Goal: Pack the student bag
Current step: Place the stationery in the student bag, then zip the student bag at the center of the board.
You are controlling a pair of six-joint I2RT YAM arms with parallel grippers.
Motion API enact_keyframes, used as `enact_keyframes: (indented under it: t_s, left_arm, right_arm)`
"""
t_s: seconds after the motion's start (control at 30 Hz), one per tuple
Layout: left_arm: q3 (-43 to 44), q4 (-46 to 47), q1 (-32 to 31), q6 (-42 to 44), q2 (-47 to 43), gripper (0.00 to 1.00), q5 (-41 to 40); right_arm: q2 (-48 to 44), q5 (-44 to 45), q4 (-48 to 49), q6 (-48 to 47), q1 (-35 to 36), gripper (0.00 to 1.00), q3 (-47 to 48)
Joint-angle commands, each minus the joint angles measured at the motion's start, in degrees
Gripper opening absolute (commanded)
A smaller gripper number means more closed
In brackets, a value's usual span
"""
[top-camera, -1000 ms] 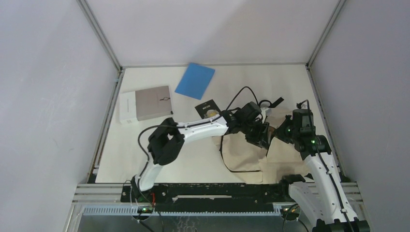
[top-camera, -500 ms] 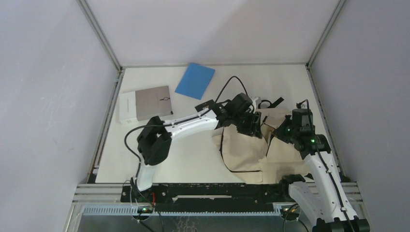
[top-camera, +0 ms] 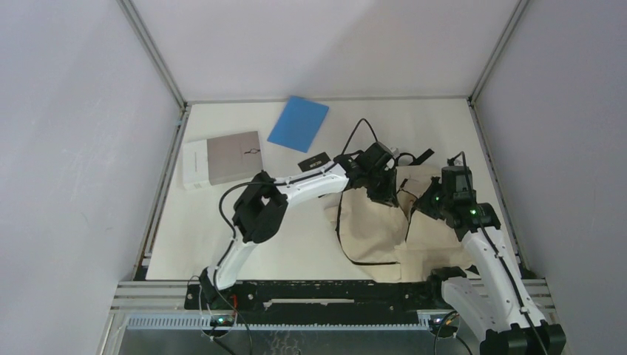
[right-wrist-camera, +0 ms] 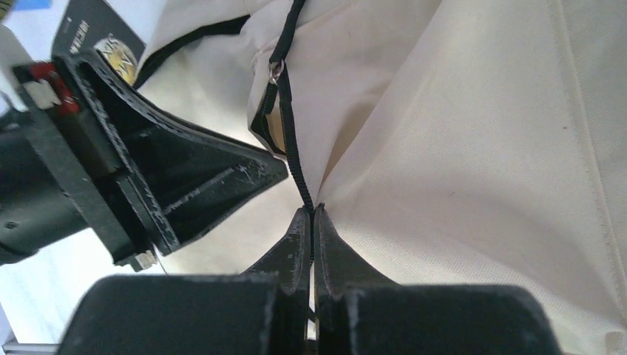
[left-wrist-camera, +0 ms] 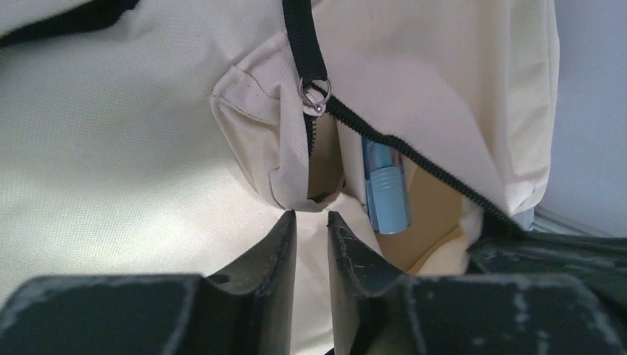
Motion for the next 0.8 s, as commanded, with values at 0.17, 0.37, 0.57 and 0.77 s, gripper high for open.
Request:
enact_keyframes:
  t_s: [0.17, 0.37, 0.57, 0.77]
  left_arm:
    - [3.5, 1.5, 4.3, -0.5, 0.2, 0.01, 3.7]
    - [2.6, 0.7, 5.9, 1.8, -1.9, 0.0, 4.9]
    - [2.1, 0.2, 4.5, 1.5, -3.0, 0.54, 2.3]
    - [5.7, -1.2, 2.4, 0.1, 0.3, 0.57, 2.2]
  right_arm:
    - [3.0, -0.4, 6.9, 1.6, 1.6, 0.0, -4.5]
    - [4.1, 0.0, 7.5, 1.5, 1.6, 0.0, -4.5]
    - [5.0, 0.1, 8.1, 1.5, 1.6, 0.0, -4.5]
    - [5.7, 0.2, 8.3, 1.4, 1.6, 0.0, -4.5]
